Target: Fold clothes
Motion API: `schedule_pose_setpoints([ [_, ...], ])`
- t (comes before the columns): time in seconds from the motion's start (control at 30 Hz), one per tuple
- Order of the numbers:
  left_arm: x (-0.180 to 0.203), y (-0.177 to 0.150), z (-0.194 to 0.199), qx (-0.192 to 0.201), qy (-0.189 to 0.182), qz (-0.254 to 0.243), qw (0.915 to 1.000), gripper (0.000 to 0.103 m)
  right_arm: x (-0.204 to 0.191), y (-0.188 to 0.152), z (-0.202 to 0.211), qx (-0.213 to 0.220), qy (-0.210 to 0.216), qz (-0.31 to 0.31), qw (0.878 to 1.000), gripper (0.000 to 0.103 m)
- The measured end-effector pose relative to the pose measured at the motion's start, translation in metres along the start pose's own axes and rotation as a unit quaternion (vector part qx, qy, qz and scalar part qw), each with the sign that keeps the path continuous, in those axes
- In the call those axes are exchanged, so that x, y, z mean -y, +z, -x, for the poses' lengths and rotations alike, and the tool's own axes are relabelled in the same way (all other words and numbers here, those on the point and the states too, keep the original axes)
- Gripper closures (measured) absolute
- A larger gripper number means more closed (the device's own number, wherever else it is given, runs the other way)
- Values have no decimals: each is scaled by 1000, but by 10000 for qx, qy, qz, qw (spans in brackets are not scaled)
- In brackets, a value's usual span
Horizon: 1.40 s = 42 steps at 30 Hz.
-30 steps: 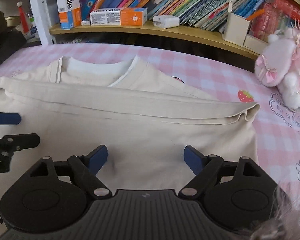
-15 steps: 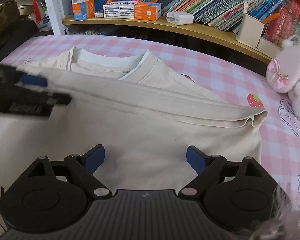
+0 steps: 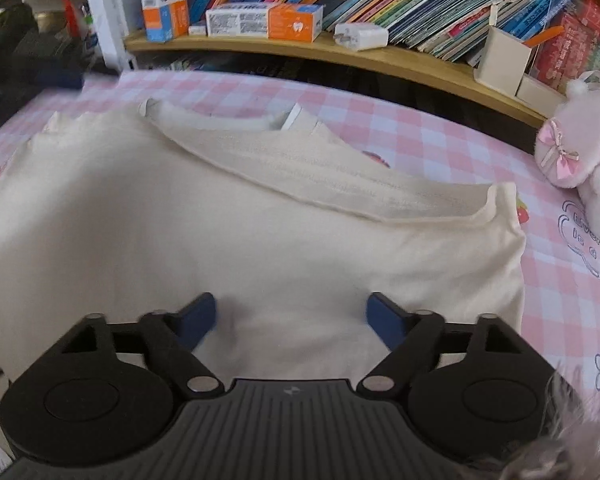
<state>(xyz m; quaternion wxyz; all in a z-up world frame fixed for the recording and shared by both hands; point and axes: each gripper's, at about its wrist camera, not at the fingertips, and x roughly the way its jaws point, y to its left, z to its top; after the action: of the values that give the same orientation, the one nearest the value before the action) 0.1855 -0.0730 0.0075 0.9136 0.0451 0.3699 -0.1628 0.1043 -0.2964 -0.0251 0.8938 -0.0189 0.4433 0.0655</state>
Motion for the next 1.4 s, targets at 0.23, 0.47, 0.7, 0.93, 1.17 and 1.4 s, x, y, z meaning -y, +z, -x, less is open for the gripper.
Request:
schedule_pose_setpoints([
  [0.23,0,-9,-29,-610,31,-25,9981,40,20,45,-34,1,-208,-166,9996,32],
  [0.47,-88,-6,0,-436,809,1439,9853,40,91,85,-24,648,-1248,-1120,9837,36],
  [0.7,-133,-74,78,-376,685,1883,9790,42,139,2,35,258,-875,-1637,9823,44],
  [0.93,-155,-104,77,-525,346,2621,9630,44,130,-54,55,-75,-312,-2187,9753,52],
  [1.17,-158,-96,63,-456,121,3033,9517,73,121,-45,44,-95,-540,-2393,9694,91],
  [1.4,-149,-90,64,-443,218,2648,9630,98,108,-39,58,317,-546,-2308,9710,98],
])
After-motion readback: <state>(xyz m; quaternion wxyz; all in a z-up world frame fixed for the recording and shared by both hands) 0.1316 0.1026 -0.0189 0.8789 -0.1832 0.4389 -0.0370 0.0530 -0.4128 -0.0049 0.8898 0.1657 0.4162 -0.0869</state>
